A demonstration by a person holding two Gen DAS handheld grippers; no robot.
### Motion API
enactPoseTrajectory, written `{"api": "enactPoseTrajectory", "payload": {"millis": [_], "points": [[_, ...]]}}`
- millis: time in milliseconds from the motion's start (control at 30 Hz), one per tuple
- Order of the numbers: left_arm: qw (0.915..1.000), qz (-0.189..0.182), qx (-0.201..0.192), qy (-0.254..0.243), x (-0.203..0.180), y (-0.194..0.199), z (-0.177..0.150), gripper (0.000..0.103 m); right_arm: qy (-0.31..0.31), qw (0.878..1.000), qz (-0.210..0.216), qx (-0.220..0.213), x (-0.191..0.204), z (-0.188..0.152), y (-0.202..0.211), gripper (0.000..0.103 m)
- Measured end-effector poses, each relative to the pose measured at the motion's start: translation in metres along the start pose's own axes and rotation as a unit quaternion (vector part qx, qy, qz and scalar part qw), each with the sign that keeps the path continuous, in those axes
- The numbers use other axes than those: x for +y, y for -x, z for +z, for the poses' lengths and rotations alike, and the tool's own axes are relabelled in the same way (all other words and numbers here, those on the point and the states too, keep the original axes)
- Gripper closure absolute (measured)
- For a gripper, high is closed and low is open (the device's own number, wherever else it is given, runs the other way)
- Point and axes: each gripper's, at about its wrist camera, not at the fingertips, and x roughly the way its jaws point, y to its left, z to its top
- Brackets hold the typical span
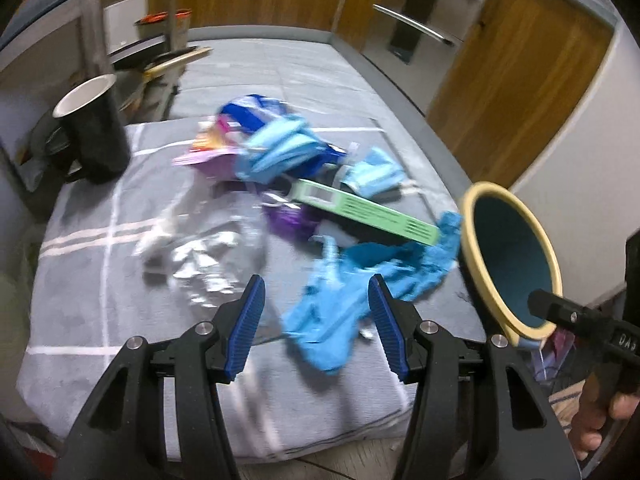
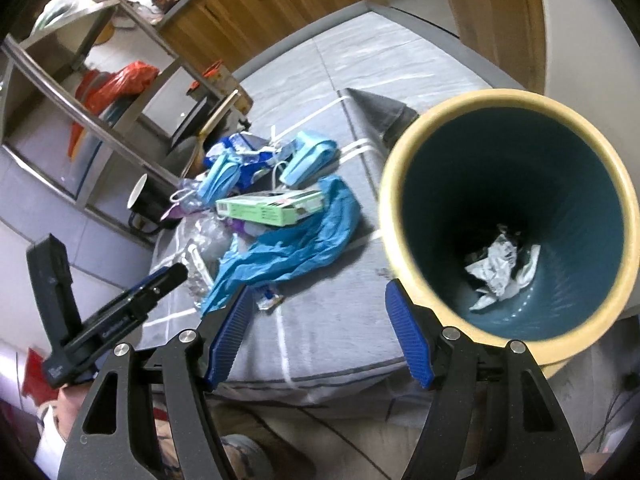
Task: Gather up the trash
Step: 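Grasp the silver blister pack with the left tool, then grasp the blue glove with the right tool while the left tool holds the blister pack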
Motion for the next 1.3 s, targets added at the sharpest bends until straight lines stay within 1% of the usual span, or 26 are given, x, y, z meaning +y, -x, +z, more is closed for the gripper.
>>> {"api": "enactPoseTrajectory", "payload": {"millis": [167,267,367,500,567,633,767,833,967,1033,1067,1133,1167,1200,1233,1267,1300], "points": [[0.9979,0.022,-0.009,0.059,0.043,0.009,0.002,0.050,-0.002,1.000,0.008,0.014,0.016,0.000,-0.017,0.033],[0.9933,0.029,-0.009,0.112,0.074,0.010,-0.001,0.050,-0.020,0.999,0.020,0.024,0.020,0.000,-0.031,0.033],[0.9879,0.022,-0.008,0.153,0.096,0.006,-0.003,0.050,-0.042,0.998,0.030,0.035,0.022,0.001,-0.048,0.033],[0.9826,-0.004,-0.001,0.186,0.108,-0.006,-0.005,0.050,-0.087,0.994,0.049,0.051,0.019,0.003,-0.073,0.033],[0.9820,-0.011,0.008,0.188,0.107,-0.016,-0.006,0.050,-0.108,0.991,0.055,0.055,0.018,0.004,-0.082,0.033],[0.9832,-0.015,0.014,0.181,0.105,-0.025,-0.008,0.050,-0.130,0.988,0.061,0.059,0.015,0.004,-0.091,0.033],[0.9837,-0.032,0.019,0.176,0.100,-0.040,-0.010,0.050,-0.164,0.982,0.070,0.063,0.010,0.005,-0.105,0.033],[0.9847,-0.031,0.021,0.170,0.097,-0.046,-0.010,0.050,-0.181,0.978,0.078,0.066,0.007,0.003,-0.111,0.033],[0.9869,-0.029,0.020,0.157,0.092,-0.055,-0.011,0.050,-0.195,0.975,0.082,0.075,0.011,0.001,-0.124,0.033],[0.9880,-0.030,0.016,0.151,0.089,-0.057,-0.010,0.050,-0.195,0.975,0.082,0.070,0.013,0.002,-0.126,0.033],[0.9884,-0.030,0.015,0.148,0.088,-0.057,-0.010,0.051,-0.196,0.975,0.083,0.069,0.015,0.002,-0.127,0.033],[0.9903,-0.031,0.009,0.135,0.084,-0.056,-0.010,0.061,-0.201,0.973,0.086,0.068,0.015,0.002,-0.129,0.041],[0.9914,-0.027,0.007,0.128,0.081,-0.055,-0.009,0.065,-0.206,0.972,0.088,0.071,0.013,0.000,-0.131,0.050],[0.9920,-0.025,0.005,0.124,0.080,-0.054,-0.009,0.070,-0.211,0.970,0.092,0.071,0.011,-0.002,-0.131,0.054],[0.9923,-0.025,0.003,0.121,0.079,-0.052,-0.009,0.072,-0.215,0.970,0.093,0.070,0.010,-0.003,-0.133,0.057],[0.9924,-0.026,0.000,0.121,0.079,-0.050,-0.009,0.076,-0.219,0.968,0.098,0.073,0.009,-0.005,-0.133,0.064],[0.9921,-0.029,-0.002,0.122,0.079,-0.047,-0.009,0.079,-0.223,0.966,0.102,0.075,0.007,-0.006,-0.133,0.067]]}}
